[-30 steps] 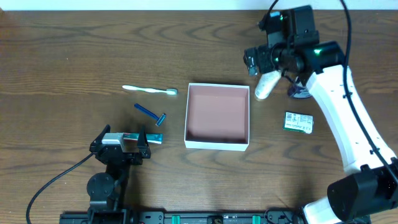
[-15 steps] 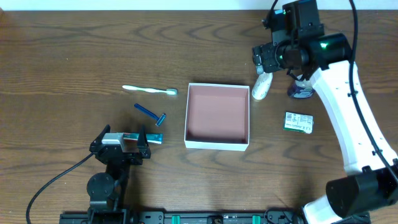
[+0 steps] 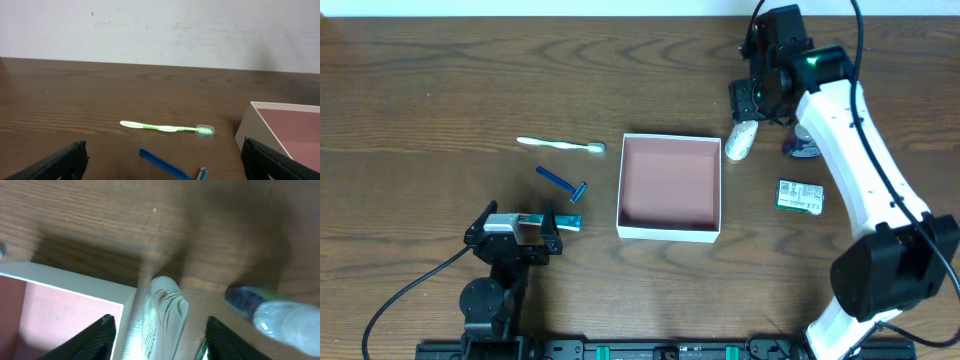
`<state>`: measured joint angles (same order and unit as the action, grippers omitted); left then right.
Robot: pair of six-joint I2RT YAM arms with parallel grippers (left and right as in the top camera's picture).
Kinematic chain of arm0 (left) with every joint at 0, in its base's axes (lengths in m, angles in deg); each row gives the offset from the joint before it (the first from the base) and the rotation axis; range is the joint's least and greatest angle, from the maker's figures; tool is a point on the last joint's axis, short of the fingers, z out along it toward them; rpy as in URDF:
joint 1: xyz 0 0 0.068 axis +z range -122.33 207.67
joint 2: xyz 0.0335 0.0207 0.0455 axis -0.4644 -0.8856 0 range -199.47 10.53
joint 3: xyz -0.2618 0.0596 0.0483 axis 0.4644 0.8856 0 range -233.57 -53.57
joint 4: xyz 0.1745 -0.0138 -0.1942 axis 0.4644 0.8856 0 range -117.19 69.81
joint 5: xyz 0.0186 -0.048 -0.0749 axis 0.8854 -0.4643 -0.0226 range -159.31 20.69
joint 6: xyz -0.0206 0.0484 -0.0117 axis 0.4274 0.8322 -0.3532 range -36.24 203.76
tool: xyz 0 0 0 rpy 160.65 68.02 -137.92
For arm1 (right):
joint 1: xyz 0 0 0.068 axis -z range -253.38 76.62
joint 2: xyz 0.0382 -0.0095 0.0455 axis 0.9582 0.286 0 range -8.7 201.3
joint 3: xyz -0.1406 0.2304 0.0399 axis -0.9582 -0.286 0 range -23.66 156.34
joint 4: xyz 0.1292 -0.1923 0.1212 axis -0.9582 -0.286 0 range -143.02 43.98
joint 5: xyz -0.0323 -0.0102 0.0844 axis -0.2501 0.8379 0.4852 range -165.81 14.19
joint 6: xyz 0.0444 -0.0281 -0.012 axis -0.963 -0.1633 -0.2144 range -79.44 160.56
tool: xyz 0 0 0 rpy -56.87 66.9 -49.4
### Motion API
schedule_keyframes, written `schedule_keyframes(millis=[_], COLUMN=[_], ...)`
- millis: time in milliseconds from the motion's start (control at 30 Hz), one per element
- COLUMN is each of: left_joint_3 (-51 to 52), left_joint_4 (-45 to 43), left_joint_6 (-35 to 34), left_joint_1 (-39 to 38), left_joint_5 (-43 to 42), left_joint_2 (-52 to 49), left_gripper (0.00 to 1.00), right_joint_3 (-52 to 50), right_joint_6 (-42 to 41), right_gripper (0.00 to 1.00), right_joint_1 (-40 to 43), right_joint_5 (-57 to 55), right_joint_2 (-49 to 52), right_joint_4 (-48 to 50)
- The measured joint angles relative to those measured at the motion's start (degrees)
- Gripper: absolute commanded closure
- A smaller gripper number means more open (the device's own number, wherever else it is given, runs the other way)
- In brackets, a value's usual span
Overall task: Pack container
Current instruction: 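Move right gripper to the white bamboo-print tube and grasp it, then lift the tube and carry it left over the pink box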
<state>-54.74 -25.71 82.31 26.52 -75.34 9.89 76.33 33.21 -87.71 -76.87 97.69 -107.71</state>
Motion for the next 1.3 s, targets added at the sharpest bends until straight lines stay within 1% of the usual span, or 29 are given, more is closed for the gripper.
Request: schedule_keyframes(millis=[133, 200, 300, 367, 667, 800, 933, 1067, 1200, 1300], left_joint_3=[0.0, 0.0, 0.0, 0.0, 0.0, 0.0, 0.0, 0.0, 0.0, 0.0], left_joint_4=[0.0, 0.0, 0.0, 0.0, 0.0, 0.0, 0.0, 0.0, 0.0, 0.0], left_joint_6=[0.0, 0.0, 0.0, 0.0, 0.0, 0.0, 0.0, 0.0, 0.0, 0.0], left_joint_1=[0.0, 0.0, 0.0, 0.0, 0.0, 0.0, 0.0, 0.0, 0.0, 0.0], left_joint_5=[0.0, 0.0, 0.0, 0.0, 0.0, 0.0, 0.0, 0.0, 0.0, 0.0], left_joint_2=[0.0, 0.0, 0.0, 0.0, 0.0, 0.0, 0.0, 0.0, 0.0, 0.0], left_gripper=[0.02, 0.02, 0.02, 0.02, 0.02, 0.02, 0.02, 0.02, 0.02, 0.02], right_joint_3=[0.0, -0.1, -0.1, -0.1, 0.0, 0.9, 5.0, 11.8, 16.1, 16.9], right_joint_6=[-1.7, -2.0, -2.6, -2.9, -3.1, -3.1, -2.9, -2.9, -2.9, -3.1], right_gripper=[0.57, 0.65, 0.84, 0.99, 0.99, 0.99, 0.99, 0.99, 0.99, 0.99], right_joint_1=[0.0, 0.0, 0.0, 0.0, 0.2, 0.2, 0.2, 0.2, 0.2, 0.1], right_joint_5=[-0.1, -0.1, -0.2, -0.3, -0.5, -0.9, -1.3, -1.4, -0.7, 0.7], right_joint_2=[1.0, 1.2, 1.4, 1.4, 1.4, 1.4, 1.3, 0.2, -4.5, -8.3], right_joint_4=[-0.5, -0.7, -0.9, -0.9, -1.2, -3.8, -9.5, -13.7, -17.5, -18.8])
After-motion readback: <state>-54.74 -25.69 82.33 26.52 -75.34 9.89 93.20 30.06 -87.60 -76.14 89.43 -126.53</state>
